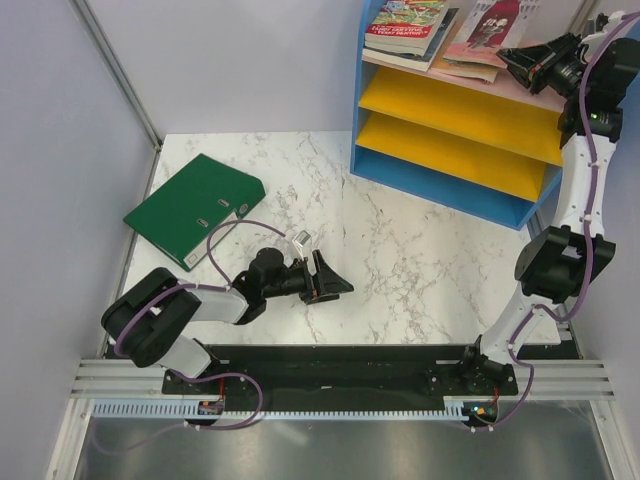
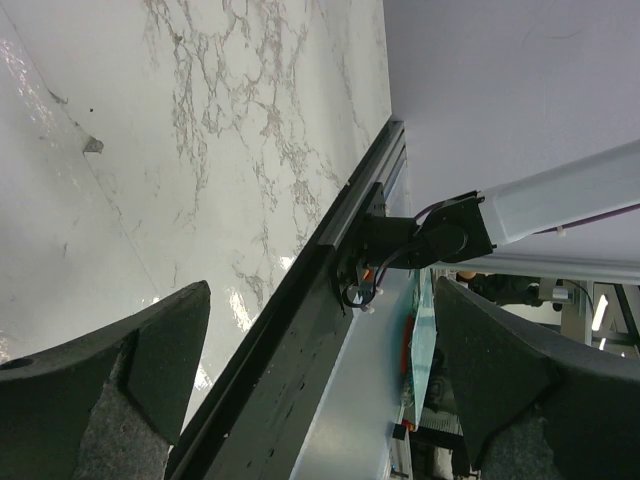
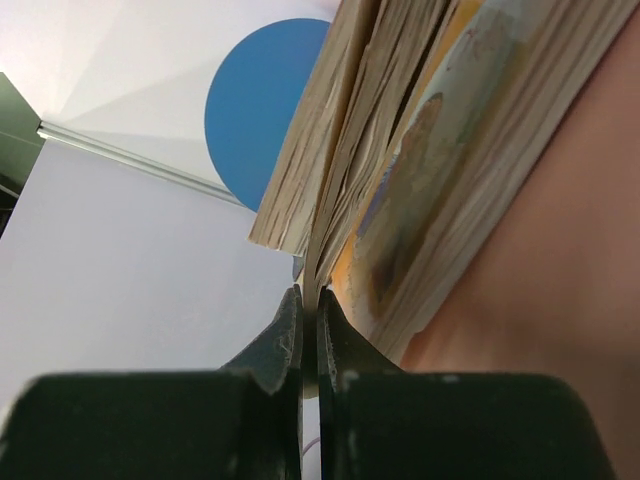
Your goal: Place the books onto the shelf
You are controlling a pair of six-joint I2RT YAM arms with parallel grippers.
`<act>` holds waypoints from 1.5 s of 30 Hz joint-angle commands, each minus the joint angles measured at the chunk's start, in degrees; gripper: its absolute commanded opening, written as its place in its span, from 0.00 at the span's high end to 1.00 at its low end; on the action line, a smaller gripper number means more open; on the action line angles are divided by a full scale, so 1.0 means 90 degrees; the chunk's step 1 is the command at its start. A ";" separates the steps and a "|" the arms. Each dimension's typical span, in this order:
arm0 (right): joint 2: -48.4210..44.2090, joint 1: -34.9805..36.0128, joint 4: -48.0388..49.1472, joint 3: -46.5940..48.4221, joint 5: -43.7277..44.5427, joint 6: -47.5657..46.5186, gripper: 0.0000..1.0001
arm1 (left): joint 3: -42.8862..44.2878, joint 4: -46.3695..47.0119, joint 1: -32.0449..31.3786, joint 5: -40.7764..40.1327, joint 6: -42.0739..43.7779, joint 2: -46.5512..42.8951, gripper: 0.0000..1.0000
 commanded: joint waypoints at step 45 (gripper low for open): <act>-0.0376 0.0279 -0.0107 -0.0418 0.0061 0.0102 0.89 | -0.0059 0.0036 -0.0033 -0.0186 -0.0048 -0.0115 0.02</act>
